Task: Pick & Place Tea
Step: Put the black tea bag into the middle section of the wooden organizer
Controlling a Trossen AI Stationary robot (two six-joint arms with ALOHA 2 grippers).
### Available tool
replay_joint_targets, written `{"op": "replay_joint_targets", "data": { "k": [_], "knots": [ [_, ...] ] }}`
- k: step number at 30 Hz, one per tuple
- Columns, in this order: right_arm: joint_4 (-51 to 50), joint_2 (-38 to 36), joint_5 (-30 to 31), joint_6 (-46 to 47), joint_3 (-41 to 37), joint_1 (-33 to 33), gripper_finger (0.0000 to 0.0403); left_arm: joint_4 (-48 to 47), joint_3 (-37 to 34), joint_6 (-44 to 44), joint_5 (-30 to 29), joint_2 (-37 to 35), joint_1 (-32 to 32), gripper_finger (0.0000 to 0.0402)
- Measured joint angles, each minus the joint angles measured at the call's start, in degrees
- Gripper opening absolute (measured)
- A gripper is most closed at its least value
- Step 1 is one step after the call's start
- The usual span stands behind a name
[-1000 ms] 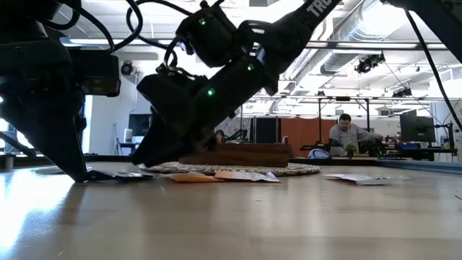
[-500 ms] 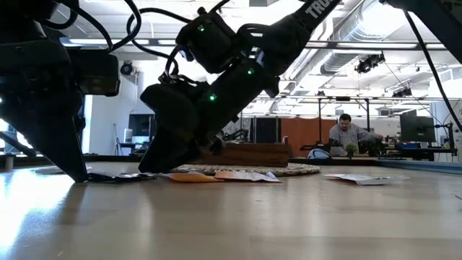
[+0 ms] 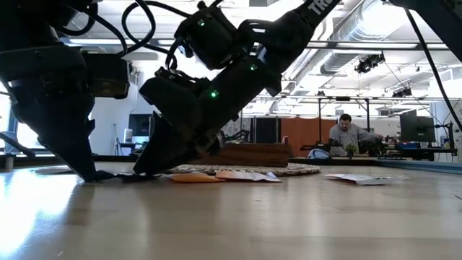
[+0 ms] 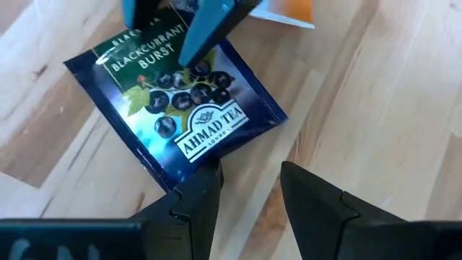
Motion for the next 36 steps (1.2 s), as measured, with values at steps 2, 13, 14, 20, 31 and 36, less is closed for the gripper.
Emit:
{"op": "replay_joint_targets", "data": {
  "k": [2, 13, 14, 20, 31, 36],
  "knots": [
    [-0.01, 0.0, -0.3, 0.03, 0.0, -0.02, 0.0106, 0.03, -0.02, 0.06, -0.65, 0.04, 0.0, 0.0152],
    [-2.66, -0.11, 2.68, -0.46, 0.17, -0.01, 0.0007, -0.18, -0.02, 0.23, -2.77, 0.15, 0.0, 0.0152],
    [-2.26, -0.11, 1.8, -0.46, 0.15, -0.06, 0.0005, -0.2, -0.02, 0.23, -2.83, 0.15, 0.0, 0.0152],
    [-2.92, -0.41, -1.12, -3.2, 0.97, 0.1, 0.0023, -0.27, -0.04, 0.24, -2.49, 0.15, 0.04, 0.0152],
    [-12.16, -3.53, -2.36, -20.99, 4.44, 0.78, 0.0132, -0.77, -0.04, 0.32, -0.84, 0.15, -1.01, 0.0152],
    [-11.17, -3.02, -1.76, -35.11, 3.83, 2.76, 0.0165, -0.66, -0.04, 0.41, -0.99, 0.15, -0.99, 0.0152]
  ]
}}
